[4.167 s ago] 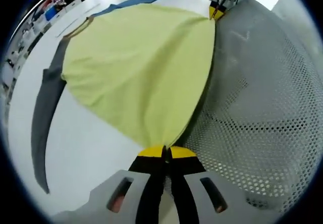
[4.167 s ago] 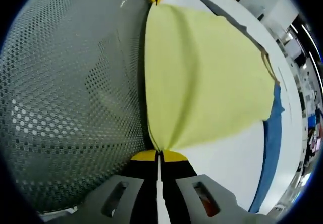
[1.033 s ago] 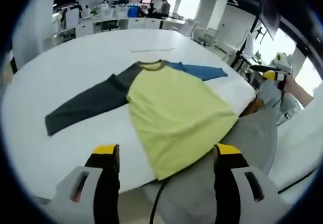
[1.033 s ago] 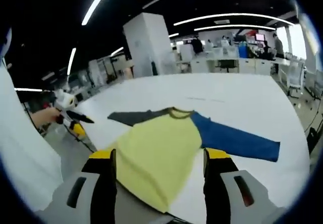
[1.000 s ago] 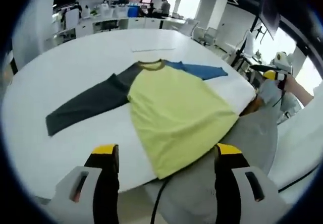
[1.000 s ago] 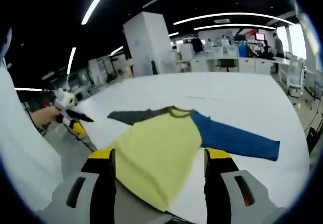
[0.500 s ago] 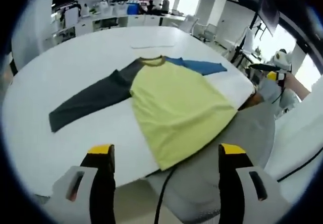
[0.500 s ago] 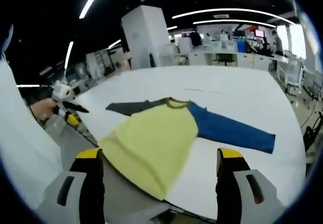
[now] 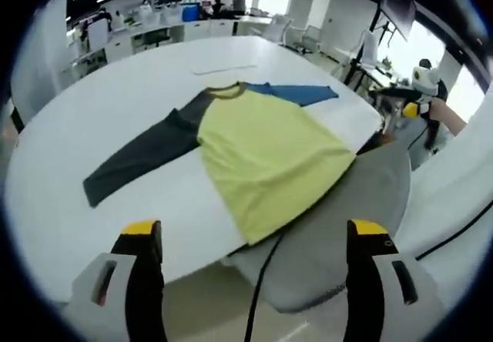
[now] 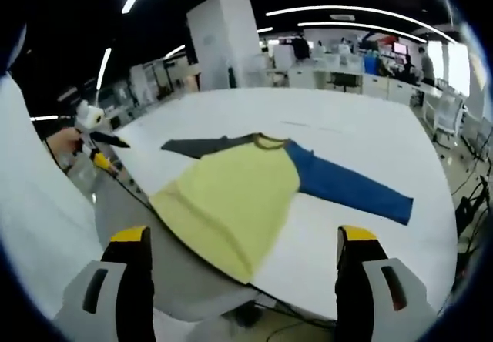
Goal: Fold the garment on the visible template until the final outline fits inside the template.
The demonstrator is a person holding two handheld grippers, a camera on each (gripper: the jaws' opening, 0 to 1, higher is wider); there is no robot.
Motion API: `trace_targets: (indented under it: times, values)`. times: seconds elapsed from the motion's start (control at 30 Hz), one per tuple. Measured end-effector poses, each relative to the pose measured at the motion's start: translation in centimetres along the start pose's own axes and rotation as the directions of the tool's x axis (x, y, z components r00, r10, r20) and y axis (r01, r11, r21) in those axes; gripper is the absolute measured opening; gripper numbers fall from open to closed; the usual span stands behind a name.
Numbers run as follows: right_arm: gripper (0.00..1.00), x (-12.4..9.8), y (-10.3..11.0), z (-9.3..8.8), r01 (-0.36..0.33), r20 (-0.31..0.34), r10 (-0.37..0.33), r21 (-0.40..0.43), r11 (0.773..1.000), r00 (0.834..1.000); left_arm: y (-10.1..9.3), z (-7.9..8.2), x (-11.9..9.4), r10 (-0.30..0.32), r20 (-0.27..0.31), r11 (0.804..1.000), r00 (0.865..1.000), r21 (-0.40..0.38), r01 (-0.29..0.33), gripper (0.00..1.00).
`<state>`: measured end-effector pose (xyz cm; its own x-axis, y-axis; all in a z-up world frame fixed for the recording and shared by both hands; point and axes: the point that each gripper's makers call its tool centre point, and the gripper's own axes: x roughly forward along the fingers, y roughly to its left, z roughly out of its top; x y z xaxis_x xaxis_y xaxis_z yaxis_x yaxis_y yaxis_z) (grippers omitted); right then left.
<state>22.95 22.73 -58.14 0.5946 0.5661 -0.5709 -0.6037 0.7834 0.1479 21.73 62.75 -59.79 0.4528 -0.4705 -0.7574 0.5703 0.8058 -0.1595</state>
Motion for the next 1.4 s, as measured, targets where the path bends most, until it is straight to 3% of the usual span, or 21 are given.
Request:
trace_targets:
  times: [0.13, 0.33, 1.07, 1.4]
  values:
    - [1.0, -0.6, -0.1, -0.5, 0.011, -0.032, -0.012, -0.015, 1.0, 0.999, 0.1, 0.8, -1.3, 0.011, 0.012, 1.0, 1.0, 0.019, -0.011, 0.99]
    - [1.0, -1.6, -0.7, -0.1, 0.026, -0.015, -0.026, -0.005, 1.0, 1.0, 0.8, 1.6, -2.8, 0.013, 0.033, 1.0, 0.999, 0.002, -0.013, 1.0]
    - [1.0, -1.1, -1.5, -0.5, 0.049, -0.053, -0.049, -0.014, 0.999, 0.997, 1.5, 1.4, -1.9, 0.003, 0.024, 1.0, 1.0, 0.0, -0.003, 1.0]
    - [0.99, -0.8, -2.5, -0.2, 0.059, -0.039, -0.059, -0.014, 0.998, 0.997, 1.6, 2.2, -1.5, 0.002, 0.041, 1.0, 0.999, -0.024, -0.001, 1.0]
